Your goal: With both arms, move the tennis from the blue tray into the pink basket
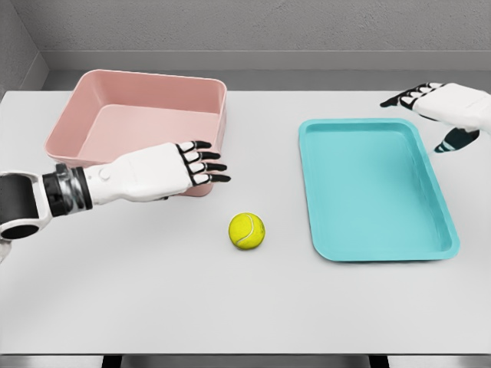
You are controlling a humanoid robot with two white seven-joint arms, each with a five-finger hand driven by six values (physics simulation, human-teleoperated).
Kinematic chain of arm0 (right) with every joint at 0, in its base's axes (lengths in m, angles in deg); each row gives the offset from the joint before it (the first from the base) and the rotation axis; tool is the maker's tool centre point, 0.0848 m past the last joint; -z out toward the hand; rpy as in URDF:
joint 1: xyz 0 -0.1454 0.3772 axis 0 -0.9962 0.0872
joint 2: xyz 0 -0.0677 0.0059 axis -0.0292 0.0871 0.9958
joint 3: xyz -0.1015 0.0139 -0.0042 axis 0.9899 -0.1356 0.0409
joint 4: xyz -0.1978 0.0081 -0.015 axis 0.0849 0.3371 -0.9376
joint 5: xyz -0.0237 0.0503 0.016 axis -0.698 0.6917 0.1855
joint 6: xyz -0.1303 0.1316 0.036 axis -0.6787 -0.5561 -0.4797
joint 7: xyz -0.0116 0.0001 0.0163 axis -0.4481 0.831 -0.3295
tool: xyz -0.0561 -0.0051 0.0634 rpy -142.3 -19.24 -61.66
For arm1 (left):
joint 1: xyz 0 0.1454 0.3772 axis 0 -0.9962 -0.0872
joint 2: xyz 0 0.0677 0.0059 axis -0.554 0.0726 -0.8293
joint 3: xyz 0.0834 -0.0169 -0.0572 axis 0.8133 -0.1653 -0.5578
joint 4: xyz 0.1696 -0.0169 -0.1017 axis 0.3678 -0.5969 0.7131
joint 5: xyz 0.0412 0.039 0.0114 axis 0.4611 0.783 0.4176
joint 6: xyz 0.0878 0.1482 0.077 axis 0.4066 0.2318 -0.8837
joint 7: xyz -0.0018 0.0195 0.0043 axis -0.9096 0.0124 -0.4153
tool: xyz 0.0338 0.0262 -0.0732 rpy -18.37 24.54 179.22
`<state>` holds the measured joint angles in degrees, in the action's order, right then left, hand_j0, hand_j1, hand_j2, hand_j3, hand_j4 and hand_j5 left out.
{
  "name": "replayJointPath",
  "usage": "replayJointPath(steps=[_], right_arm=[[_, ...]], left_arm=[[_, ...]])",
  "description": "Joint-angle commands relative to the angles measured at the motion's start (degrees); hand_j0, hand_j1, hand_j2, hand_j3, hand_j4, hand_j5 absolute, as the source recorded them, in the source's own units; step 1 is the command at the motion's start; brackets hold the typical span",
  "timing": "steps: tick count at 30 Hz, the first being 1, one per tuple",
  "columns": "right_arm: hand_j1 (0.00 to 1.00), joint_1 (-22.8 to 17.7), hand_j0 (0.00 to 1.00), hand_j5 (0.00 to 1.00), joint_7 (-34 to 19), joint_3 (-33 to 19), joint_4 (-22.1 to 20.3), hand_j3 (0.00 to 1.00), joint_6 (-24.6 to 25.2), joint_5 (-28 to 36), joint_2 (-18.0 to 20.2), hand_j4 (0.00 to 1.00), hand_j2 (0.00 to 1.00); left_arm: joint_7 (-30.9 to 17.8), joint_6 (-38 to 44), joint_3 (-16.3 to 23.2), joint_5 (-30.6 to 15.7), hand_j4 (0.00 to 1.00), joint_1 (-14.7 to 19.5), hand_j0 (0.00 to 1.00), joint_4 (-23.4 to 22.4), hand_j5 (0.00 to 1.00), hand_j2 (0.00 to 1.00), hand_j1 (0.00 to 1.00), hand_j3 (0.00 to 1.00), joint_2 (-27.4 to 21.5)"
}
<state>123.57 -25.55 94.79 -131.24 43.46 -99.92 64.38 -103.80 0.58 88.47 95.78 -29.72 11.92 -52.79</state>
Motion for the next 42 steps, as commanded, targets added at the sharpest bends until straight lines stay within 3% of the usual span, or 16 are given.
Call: replayJointPath(steps=[1, 6, 11, 17, 26, 33, 42], right_arm=[[1.0, -0.17, 1.0, 1.0, 0.03, -0.55, -0.22, 1.0, -0.29, 0.11, 0.36, 1.0, 1.0], [1.0, -0.18, 1.0, 1.0, 0.03, -0.55, -0.58, 1.0, 0.15, 0.11, 0.45, 1.0, 1.0], [1.0, -0.88, 1.0, 1.0, -0.06, -0.46, -0.31, 1.0, 0.15, 0.2, 0.36, 1.0, 1.0], [1.0, -0.79, 1.0, 1.0, -0.06, -0.46, -0.22, 1.0, 0.15, 0.2, 0.45, 1.0, 1.0], [1.0, -0.88, 1.0, 1.0, -0.06, -0.46, -0.66, 1.0, 0.15, 0.2, 0.27, 1.0, 1.0], [1.0, -0.79, 1.0, 1.0, -0.06, -0.46, -0.58, 1.0, 0.15, 0.2, -0.25, 1.0, 1.0], [1.0, -0.88, 1.0, 1.0, -0.06, -0.37, -0.49, 1.0, 0.15, 0.2, -0.34, 1.0, 1.0]], left_arm=[[-0.1, 0.09, 0.68, 3.7, 1.0, 0.0, 1.0, 0.15, 1.0, 1.0, 1.0, 1.0, 3.38], [-2.47, 0.09, 3.84, 4.59, 1.0, 1.32, 1.0, 0.15, 1.0, 1.0, 1.0, 1.0, 5.05], [-3.26, 0.09, 14.21, 4.59, 1.0, 6.41, 1.0, 0.15, 1.0, 1.0, 1.0, 1.0, 6.02], [-3.88, 0.09, 19.04, 4.59, 1.0, 9.66, 1.0, -0.12, 1.0, 1.0, 1.0, 1.0, 5.85], [-3.7, 0.09, 30.12, 3.97, 1.0, 19.95, 1.0, -1.61, 1.0, 1.0, 1.0, 1.0, 5.93], [-5.81, 0.09, 31.97, 4.41, 1.0, 20.57, 1.0, -1.96, 1.0, 1.0, 1.0, 1.0, 5.93], [-5.81, 0.09, 31.7, 4.5, 1.0, 21.27, 1.0, -6.8, 1.0, 1.0, 1.0, 1.0, 8.04]])
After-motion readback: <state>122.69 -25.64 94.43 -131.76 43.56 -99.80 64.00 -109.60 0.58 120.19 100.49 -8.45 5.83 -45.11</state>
